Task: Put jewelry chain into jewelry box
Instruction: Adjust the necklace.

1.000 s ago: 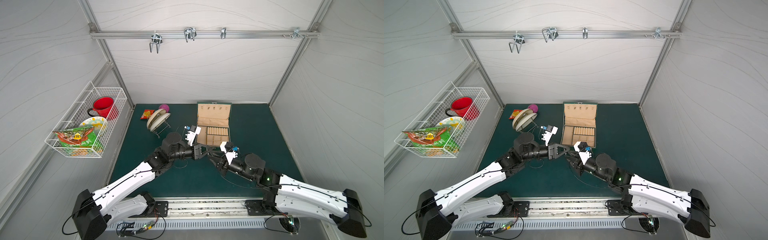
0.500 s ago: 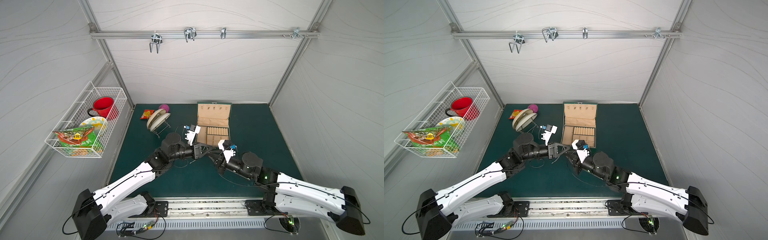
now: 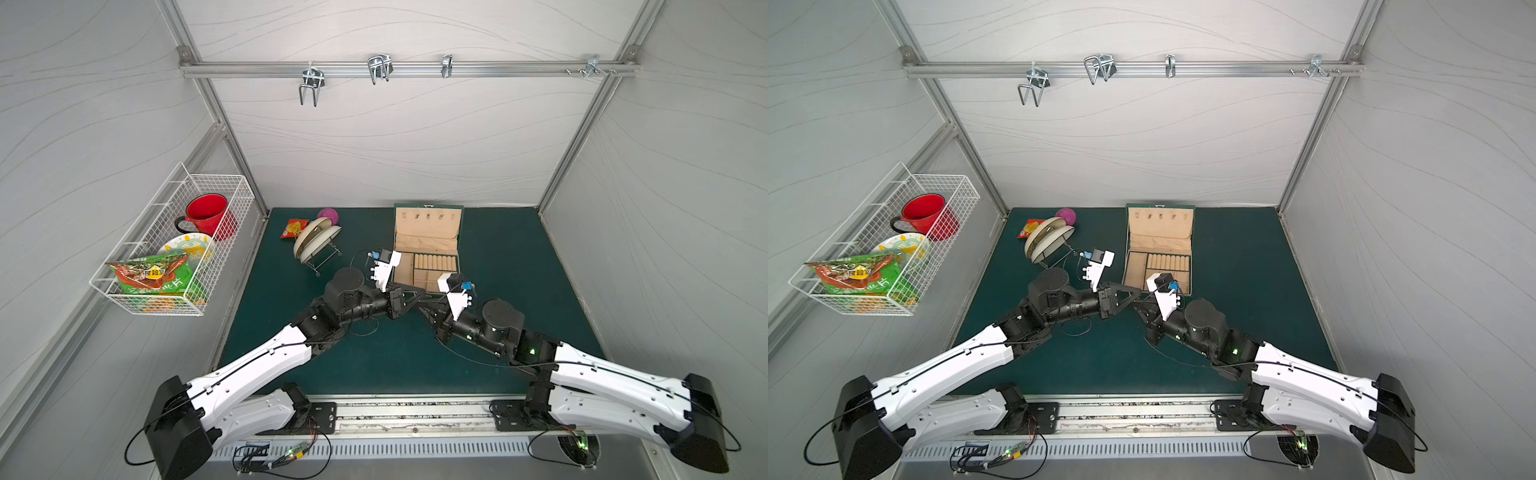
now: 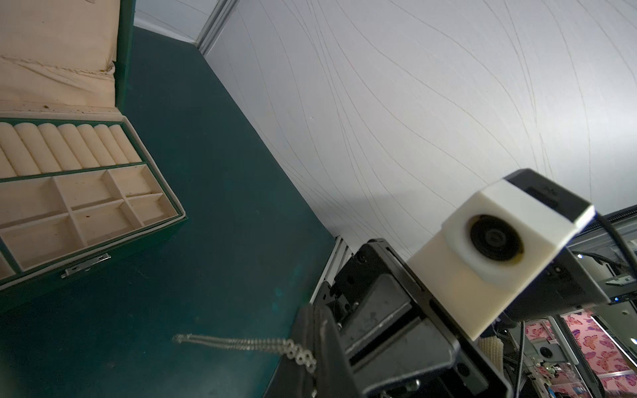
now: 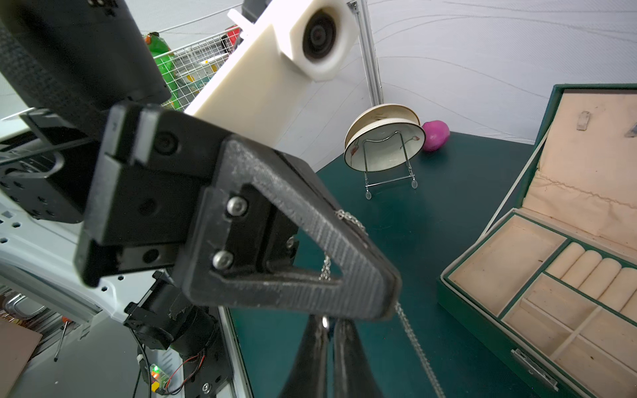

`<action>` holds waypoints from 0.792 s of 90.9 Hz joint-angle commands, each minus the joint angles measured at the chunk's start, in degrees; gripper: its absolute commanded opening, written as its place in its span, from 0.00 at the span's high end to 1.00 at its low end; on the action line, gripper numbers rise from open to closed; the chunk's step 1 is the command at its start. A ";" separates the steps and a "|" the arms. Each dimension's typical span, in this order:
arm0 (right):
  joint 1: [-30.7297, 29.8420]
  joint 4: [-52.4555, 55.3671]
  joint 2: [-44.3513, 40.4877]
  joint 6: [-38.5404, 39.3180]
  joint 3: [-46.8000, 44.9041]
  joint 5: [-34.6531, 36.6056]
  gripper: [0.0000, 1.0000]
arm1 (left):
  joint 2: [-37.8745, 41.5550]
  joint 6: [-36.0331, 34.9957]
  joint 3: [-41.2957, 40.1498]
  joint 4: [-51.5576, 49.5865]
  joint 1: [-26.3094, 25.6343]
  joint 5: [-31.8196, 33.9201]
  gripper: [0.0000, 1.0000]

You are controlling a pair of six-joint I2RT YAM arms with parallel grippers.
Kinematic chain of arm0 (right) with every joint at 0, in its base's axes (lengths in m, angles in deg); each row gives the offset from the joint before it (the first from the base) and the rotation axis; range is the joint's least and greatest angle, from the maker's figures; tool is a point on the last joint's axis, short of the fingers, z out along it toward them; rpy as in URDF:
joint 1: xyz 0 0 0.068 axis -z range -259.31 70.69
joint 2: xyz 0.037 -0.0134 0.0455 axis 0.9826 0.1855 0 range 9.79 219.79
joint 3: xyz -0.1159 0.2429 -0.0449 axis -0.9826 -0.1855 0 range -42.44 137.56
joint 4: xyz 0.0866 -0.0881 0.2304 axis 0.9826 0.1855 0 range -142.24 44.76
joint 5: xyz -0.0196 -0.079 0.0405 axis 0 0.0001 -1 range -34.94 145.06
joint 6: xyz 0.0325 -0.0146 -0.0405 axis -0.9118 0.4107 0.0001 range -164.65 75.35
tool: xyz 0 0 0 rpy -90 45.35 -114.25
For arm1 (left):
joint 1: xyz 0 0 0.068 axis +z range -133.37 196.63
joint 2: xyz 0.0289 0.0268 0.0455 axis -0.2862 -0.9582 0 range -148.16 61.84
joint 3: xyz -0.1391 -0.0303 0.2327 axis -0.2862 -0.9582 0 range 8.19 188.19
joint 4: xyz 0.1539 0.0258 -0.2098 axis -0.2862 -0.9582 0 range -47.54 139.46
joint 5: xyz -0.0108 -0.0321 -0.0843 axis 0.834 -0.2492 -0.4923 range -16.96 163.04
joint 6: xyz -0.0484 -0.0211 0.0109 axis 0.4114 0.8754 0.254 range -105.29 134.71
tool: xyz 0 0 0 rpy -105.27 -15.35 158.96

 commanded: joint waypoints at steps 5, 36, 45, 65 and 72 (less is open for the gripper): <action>1.46 1.48 -0.32 0.53 3.80 1.29 1.00 | -0.23 -1.03 -1.19 -3.04 -1.05 0.14 1.00; 3.91 17.24 -2.45 3.21 6.25 0.63 1.00 | 5.67 -1.43 -3.88 -5.79 0.29 6.74 0.35; 5.52 21.21 -3.01 4.08 7.49 -1.55 1.00 | 8.58 -1.89 -5.53 -6.41 1.40 6.76 0.20; 8.94 30.80 -3.71 8.92 11.98 -9.47 1.00 | 12.32 -12.05 -8.72 -4.75 2.45 2.46 0.16; 10.36 34.05 -3.82 10.67 13.95 -13.89 1.00 | 11.95 -17.38 -9.06 -1.58 2.59 -1.65 0.16</action>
